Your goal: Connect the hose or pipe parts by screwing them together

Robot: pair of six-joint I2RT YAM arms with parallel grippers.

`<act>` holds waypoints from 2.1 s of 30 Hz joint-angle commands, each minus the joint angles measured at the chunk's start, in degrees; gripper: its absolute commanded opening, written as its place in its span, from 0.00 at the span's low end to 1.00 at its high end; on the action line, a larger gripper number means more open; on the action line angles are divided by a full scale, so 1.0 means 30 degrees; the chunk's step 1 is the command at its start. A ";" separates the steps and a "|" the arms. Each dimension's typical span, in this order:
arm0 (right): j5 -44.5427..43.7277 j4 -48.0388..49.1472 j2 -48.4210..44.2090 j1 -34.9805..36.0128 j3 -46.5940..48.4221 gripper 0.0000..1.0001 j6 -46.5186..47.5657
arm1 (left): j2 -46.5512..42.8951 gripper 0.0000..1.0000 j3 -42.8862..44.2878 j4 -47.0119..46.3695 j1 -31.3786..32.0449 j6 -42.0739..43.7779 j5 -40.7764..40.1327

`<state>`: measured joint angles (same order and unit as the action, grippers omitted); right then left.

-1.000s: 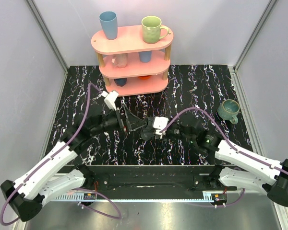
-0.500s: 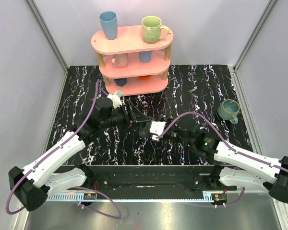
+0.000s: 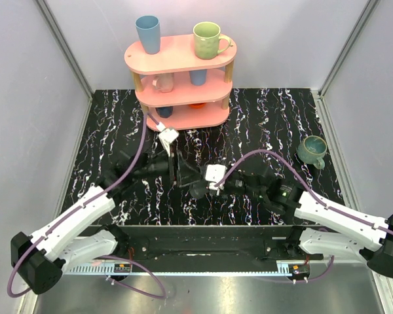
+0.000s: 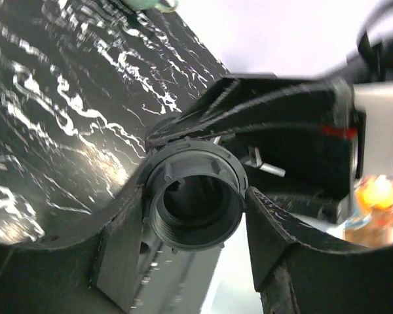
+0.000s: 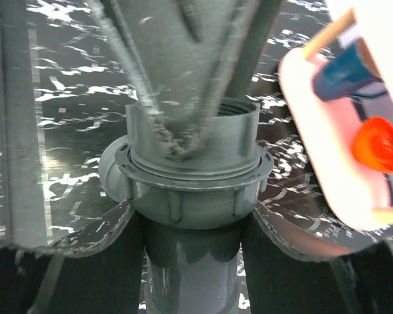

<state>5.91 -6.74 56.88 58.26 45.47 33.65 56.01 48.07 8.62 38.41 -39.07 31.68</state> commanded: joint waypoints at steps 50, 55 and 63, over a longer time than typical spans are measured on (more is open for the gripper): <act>-0.1355 0.3038 0.0813 0.0268 0.0428 0.00 0.2319 | -0.0858 0.75 0.1439 0.3631 -0.0588 -0.9477 -0.3328; -0.1443 0.2835 0.1223 0.0268 0.0749 0.00 0.2290 | -0.0769 0.67 0.0733 0.2342 -0.0296 -0.9040 -0.2797; -0.1386 0.2396 0.1664 0.0239 0.1306 0.00 0.1588 | 0.0314 0.41 -0.0027 0.0646 -0.0090 -0.6054 -0.1686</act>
<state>1.89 -3.95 61.17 58.61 45.10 39.57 55.75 49.47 18.20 36.91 -62.24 19.55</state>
